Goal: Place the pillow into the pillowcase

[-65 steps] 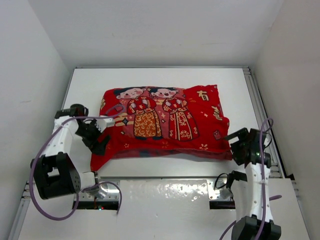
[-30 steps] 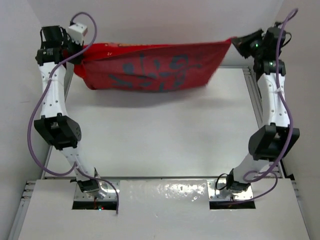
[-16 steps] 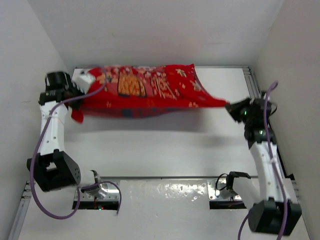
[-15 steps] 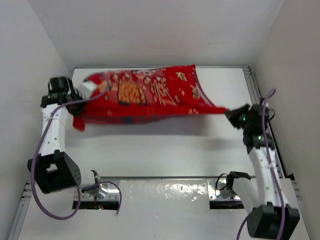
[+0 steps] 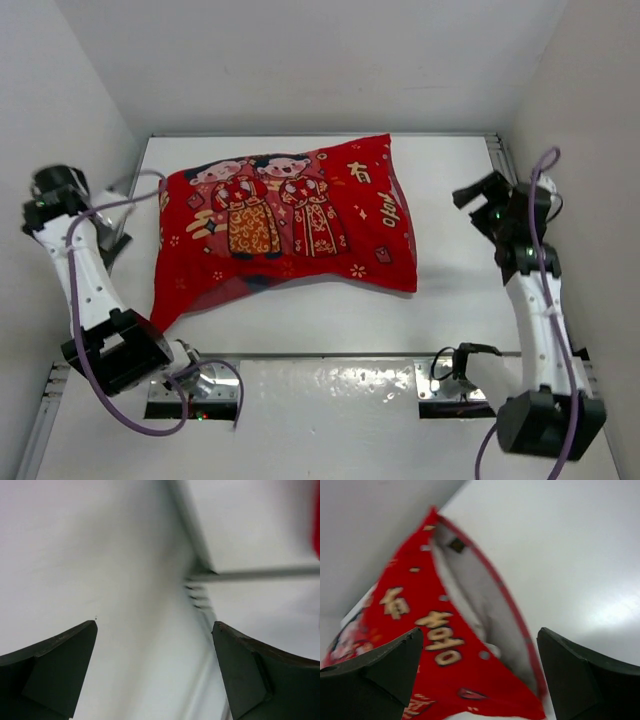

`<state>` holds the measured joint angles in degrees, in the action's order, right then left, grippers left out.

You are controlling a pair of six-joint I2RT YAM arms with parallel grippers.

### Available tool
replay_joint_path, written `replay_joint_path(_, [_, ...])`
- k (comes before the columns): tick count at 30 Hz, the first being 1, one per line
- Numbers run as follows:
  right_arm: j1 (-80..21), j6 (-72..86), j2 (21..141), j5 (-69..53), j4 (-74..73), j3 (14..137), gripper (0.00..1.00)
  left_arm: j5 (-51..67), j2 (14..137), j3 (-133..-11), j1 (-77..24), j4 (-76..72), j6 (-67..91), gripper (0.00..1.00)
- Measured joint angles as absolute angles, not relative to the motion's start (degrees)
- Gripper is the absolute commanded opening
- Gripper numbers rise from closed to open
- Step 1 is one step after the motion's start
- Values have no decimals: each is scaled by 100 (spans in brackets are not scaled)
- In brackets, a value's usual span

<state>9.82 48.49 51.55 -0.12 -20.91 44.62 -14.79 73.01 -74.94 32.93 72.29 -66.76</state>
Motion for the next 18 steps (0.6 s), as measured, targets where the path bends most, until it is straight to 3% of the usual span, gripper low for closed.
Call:
replay_joint_path(5, [32,3909,7144,-681,-2001,6792,99,-589,7706,-9417,3365,6469,-5828,100])
replay_joint_path(9, [-849,3420,8851,-869,-2075,8501,99,650,8401,-9664,2967,5774,-4571,100])
replay_joint_path(16, [-1304,3765,10475,-755,-1920,8569,99,1317,10315,-9100,2263,4550,-2797,99])
replay_joint_path(17, [-1256,3852,10659,-764,-1890,8423,99,1343,10672,-9078,2102,4501,-2707,98])
replay_joint_path(18, [-1205,3918,10820,-786,-1841,8248,97,1347,10862,-9056,1990,4425,-2630,89])
